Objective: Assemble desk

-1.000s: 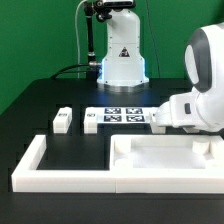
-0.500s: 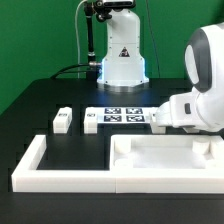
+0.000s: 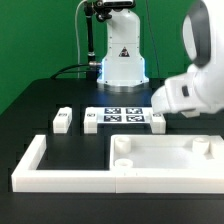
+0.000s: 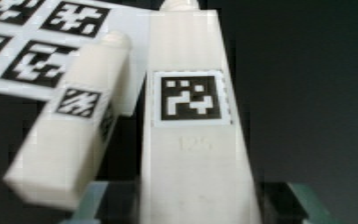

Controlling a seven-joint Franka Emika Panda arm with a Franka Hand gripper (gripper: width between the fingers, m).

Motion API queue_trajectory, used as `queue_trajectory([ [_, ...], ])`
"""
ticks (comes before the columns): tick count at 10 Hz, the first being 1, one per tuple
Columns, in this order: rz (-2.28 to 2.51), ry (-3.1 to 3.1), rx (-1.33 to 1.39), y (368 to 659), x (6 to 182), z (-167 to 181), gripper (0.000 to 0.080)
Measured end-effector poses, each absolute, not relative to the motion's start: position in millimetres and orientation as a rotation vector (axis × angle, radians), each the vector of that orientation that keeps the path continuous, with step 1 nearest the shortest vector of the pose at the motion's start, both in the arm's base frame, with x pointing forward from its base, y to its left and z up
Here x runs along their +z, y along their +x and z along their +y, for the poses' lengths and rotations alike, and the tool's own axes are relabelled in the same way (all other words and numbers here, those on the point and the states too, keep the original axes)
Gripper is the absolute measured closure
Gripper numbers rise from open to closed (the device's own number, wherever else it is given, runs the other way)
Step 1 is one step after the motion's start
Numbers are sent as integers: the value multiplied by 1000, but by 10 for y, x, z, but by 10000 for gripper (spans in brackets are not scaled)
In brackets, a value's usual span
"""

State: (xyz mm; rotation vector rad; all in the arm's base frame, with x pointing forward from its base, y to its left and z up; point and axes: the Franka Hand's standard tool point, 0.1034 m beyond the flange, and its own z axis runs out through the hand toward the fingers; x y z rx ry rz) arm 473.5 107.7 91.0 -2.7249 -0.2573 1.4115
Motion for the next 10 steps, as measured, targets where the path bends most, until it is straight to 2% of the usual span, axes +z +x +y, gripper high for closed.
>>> queue_trajectory([
  [1,-257,-2717,1437,4713,985,1067,508],
  [2,-258,-2765,1326,4806,891,1093,508],
  [4,-253,-2863,1099,4887,913,1097,508],
  [5,-272,-2886,1028,4904,997,1088,508],
  [8,-452,-2915,733,5461,1765,939,508],
  [9,-433,-2956,562,5553,1657,975,508],
  [10,-435,-2976,470,5509,1624,956,508],
])
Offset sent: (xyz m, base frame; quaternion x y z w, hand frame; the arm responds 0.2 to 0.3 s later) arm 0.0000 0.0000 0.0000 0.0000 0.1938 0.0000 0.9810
